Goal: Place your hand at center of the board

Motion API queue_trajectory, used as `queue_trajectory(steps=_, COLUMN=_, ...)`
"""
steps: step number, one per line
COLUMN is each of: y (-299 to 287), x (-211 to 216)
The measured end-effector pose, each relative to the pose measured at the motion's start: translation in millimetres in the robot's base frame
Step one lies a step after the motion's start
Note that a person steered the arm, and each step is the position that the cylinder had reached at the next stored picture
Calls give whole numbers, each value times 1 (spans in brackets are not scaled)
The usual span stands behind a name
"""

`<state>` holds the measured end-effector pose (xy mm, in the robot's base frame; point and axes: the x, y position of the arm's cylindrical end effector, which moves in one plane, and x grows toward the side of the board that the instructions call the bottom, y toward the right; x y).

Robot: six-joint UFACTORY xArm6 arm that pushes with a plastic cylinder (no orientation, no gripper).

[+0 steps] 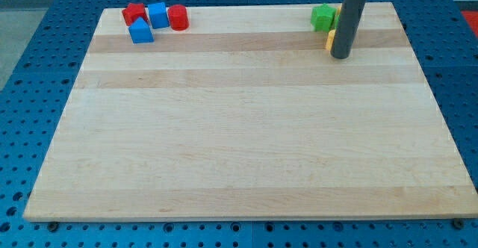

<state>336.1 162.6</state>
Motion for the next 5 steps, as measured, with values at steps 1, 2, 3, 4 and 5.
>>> queue_trajectory(steps=1, y=0, x=0)
queue_trajectory(steps=2, y=-4, x=3)
queue_trajectory(steps=3, y=-55, x=29)
queue_trajectory(steps=4, y=-181, x=43)
queue_trajectory(steps=5, y=-254, x=43)
